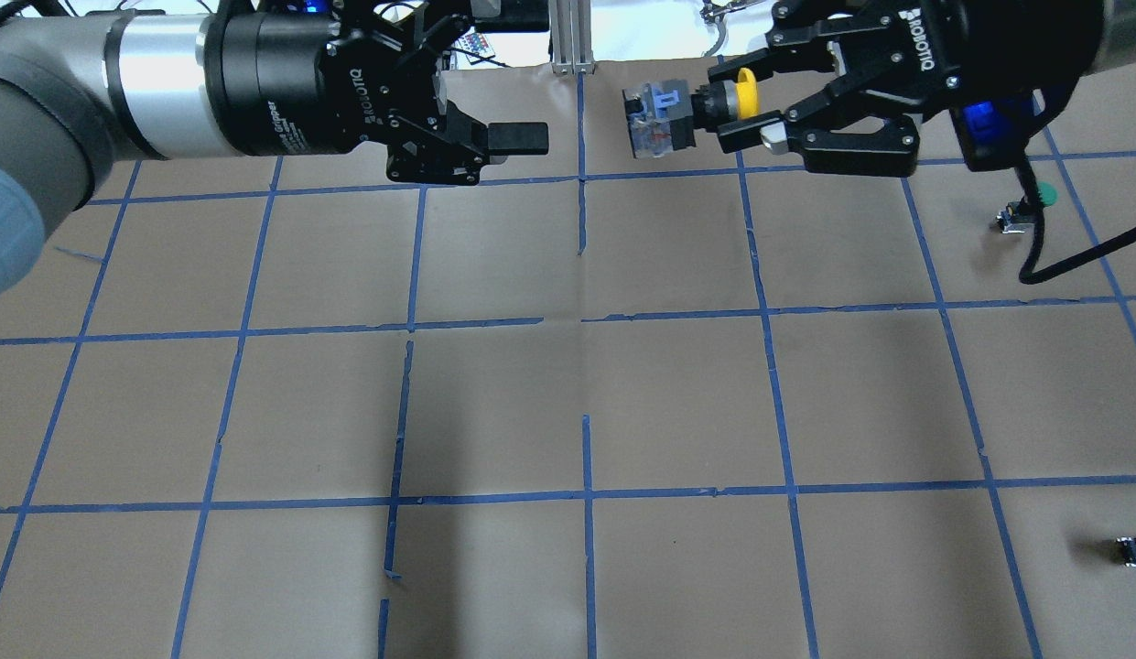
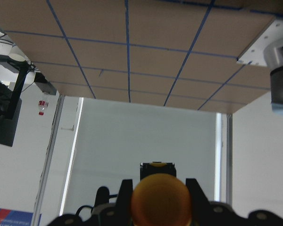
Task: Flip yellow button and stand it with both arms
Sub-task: 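Carry the yellow button with the right gripper while the left arm withdraws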
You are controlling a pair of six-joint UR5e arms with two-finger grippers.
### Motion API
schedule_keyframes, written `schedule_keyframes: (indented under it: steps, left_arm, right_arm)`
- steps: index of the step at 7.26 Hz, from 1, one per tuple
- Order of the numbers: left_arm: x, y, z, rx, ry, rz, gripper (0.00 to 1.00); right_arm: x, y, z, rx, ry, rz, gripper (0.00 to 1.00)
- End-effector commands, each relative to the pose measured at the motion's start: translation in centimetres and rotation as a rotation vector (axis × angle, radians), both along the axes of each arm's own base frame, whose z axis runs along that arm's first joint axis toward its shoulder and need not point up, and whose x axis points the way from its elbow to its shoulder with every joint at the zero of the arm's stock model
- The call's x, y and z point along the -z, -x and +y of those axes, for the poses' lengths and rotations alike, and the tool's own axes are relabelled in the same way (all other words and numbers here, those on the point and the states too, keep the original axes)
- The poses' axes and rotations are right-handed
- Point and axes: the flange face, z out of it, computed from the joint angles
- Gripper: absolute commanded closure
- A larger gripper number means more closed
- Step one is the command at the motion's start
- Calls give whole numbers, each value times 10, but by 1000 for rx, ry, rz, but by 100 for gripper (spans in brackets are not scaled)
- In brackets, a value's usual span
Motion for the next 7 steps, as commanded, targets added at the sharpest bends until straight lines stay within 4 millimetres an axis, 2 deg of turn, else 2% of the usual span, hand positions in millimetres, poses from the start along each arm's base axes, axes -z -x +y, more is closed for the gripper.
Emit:
schedule_keyframes:
  steps: [1, 4, 6, 7]
  left_arm:
    - [-13, 0, -4, -17, -74, 0, 1]
    - [-20, 0, -6, -32, -117, -3, 1]
    - [-13, -4, -9, -60, -98, -196, 1]
    - [-8, -4, -13, -61, -84, -238, 1]
  right_arm:
    - [10, 24, 2, -152, 118, 232, 81]
    - [35, 61, 18, -668, 384, 462, 81]
    - [48, 99, 17, -1028, 590, 546, 81]
    - [64, 115, 14, -1226, 677, 581, 83]
